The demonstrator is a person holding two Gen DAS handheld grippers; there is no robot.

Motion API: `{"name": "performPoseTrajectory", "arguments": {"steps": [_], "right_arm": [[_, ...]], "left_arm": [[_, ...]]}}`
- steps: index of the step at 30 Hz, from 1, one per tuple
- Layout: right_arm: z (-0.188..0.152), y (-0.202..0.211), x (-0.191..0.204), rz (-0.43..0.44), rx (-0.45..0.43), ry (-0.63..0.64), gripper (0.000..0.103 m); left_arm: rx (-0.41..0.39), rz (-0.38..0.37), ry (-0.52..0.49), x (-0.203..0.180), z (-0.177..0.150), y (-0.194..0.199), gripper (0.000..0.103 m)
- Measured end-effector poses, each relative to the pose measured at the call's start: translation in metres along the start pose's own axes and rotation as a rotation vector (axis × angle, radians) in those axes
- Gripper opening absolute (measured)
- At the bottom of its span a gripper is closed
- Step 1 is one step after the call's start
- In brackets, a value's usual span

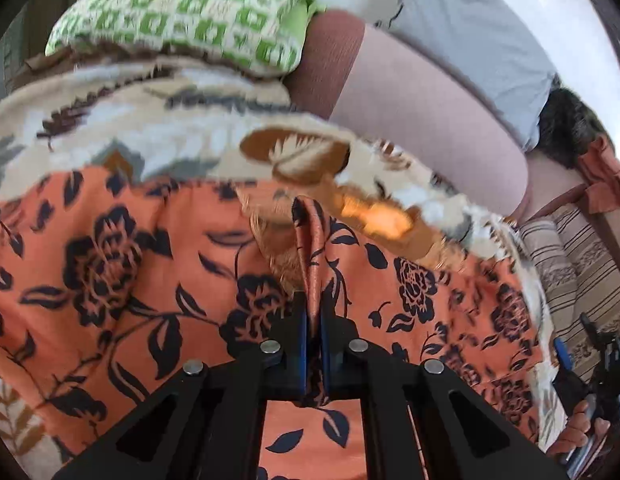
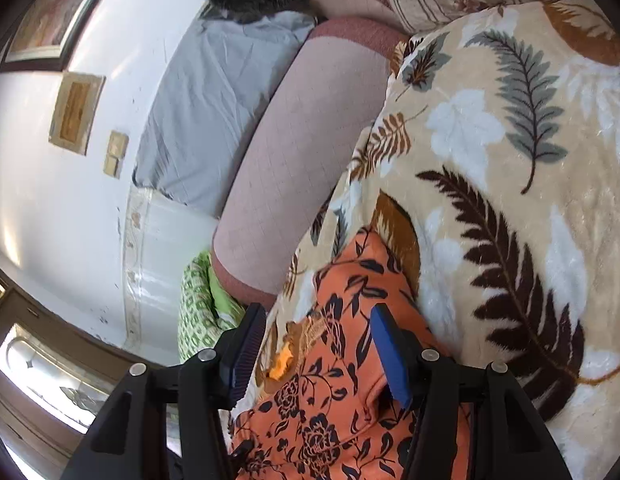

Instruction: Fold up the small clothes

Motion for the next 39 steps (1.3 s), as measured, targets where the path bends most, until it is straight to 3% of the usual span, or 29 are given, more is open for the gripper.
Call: {"name": "performPoseTrajectory", "arguments": {"steps": [6, 10, 13, 15, 16, 17, 18, 19, 20, 22, 23, 26, 28, 34, 39], "right_arm": [[0.0, -0.002, 0.0, 0.011, 0.009, -0.012, 0.058], [-0.006, -0.008, 0.004, 0.036, 0.037, -0.014, 0.058], [-0.019, -0.021, 0.01, 0.056, 0.094, -0.001, 0.058], [-0.034, -0.037, 0.012, 0.059, 0.178, 0.006, 0.058], [-0.042, -0.046, 0.008, 0.027, 0.214, 0.009, 0.058], [-0.05, -0.056, 0.001, -0.038, 0.252, 0.02, 0.058], [-0.057, -0.066, -0.01, -0.131, 0.295, 0.035, 0.058], [-0.066, -0.077, -0.027, -0.251, 0.335, 0.054, 0.054], [-0.07, -0.08, -0.029, -0.278, 0.336, 0.077, 0.049], [-0.07, -0.079, -0.017, -0.271, 0.319, 0.128, 0.05], [-0.073, -0.078, -0.005, -0.227, 0.321, 0.148, 0.05], [-0.086, -0.077, 0.02, -0.131, 0.337, 0.185, 0.05], [-0.1, -0.075, 0.037, -0.103, 0.337, 0.253, 0.05], [-0.133, -0.068, 0.057, -0.034, 0.353, 0.291, 0.05], [-0.155, -0.069, 0.061, -0.039, 0.373, 0.353, 0.05]], "left_arm": [[-0.113, 0.106, 0.057, 0.034, 0.025, 0.036, 0.005], [-0.062, 0.136, 0.107, 0.057, 0.022, 0.03, 0.005], [-0.006, 0.211, 0.059, 0.054, 0.013, 0.016, 0.005], [0.011, 0.233, 0.031, 0.049, 0.01, 0.012, 0.006], [0.011, 0.246, 0.029, 0.049, 0.01, 0.012, 0.009], [0.014, 0.249, 0.035, 0.05, 0.01, 0.013, 0.021], [0.016, 0.248, 0.048, 0.053, 0.01, 0.016, 0.036], [0.009, 0.251, 0.061, 0.056, 0.01, 0.022, 0.042], [-0.006, 0.262, 0.078, 0.062, 0.011, 0.031, 0.045], [-0.047, 0.28, 0.103, 0.075, 0.014, 0.056, 0.045], [-0.076, 0.292, 0.114, 0.084, 0.015, 0.073, 0.046], [-0.169, 0.386, 0.159, 0.123, 0.006, 0.136, 0.067], [-0.212, 0.464, 0.205, 0.16, -0.01, 0.182, 0.068], [-0.134, 0.511, 0.39, 0.263, -0.055, 0.263, 0.068], [-0.159, 0.492, 0.541, 0.323, -0.043, 0.292, 0.069]]}}
Point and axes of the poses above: each gripper's, at about its wrist camera, not at the fingertips, and y roughly against the way its jaws point, x to its left, z to its top, the point moved 7 cm from there along -y, roughly the way its jaws point, and after that the axes turned 3 degrees about -y, right-handed, at the moved point
